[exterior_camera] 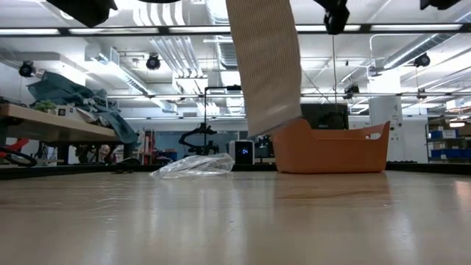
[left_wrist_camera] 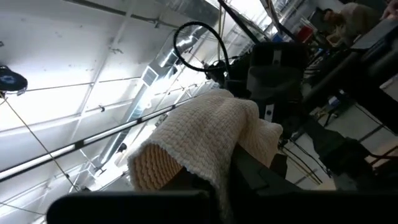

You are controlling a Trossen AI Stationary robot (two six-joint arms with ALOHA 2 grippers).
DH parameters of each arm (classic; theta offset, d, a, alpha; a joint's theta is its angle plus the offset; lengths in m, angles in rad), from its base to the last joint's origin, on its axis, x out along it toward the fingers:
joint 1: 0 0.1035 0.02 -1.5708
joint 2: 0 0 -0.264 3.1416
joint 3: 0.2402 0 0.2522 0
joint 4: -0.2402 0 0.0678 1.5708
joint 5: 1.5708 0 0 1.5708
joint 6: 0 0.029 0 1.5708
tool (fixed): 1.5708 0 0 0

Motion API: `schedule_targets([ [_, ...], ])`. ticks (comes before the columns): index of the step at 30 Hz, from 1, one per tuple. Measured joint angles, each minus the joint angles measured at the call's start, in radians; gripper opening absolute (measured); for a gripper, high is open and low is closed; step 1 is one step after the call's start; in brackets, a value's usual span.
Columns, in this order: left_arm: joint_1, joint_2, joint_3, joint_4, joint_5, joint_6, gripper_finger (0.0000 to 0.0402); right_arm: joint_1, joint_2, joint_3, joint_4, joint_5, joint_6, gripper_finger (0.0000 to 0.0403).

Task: Roll bandage
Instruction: Roll the brown bandage

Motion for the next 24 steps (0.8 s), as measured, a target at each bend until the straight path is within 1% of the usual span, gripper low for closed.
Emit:
schedule_targets([
  [3,0.0,0.0,0.0,-0.026,-0.002,-0.008,0.0008,0.0,0.054,0.044,0.002,-0.025,-0.025,0.0283],
  [7,0.0,0.0,0.0,-0.02,-0.005,-0.011,0.0008,0.002,0.1,0.097,-0.004,-0.029,-0.063,0.0271],
  [10,-0.001,0.0,0.0,-0.022,-0.006,-0.011,0.0009,0.002,0.122,0.114,-0.007,-0.032,-0.077,0.0249],
  [14,-0.001,0.0,-0.001,-0.022,-0.01,-0.021,0.0009,0.002,0.127,0.119,-0.007,-0.031,-0.085,0.0191],
  [16,-0.001,0.0,-0.002,-0.022,-0.01,-0.022,0.0009,0.002,0.127,0.119,-0.007,-0.031,-0.094,0.0151],
  [19,-0.001,0.0,-0.003,-0.024,-0.023,-0.022,0.002,0.002,0.124,0.119,0.003,-0.031,-0.114,0.0082],
  [21,-0.002,0.0,-0.003,-0.029,-0.084,-0.022,0.0035,0.002,0.12,0.119,0.004,-0.028,-0.13,0.0035],
  [22,-0.002,0.0,-0.002,-0.031,-0.137,-0.021,0.0044,0.002,0.117,0.119,0.003,-0.024,-0.139,0.0027],
  [24,-0.002,0.0,-0.002,-0.035,-0.277,-0.002,0.0066,0.004,0.103,0.119,0.003,-0.027,-0.138,0.0027],
])
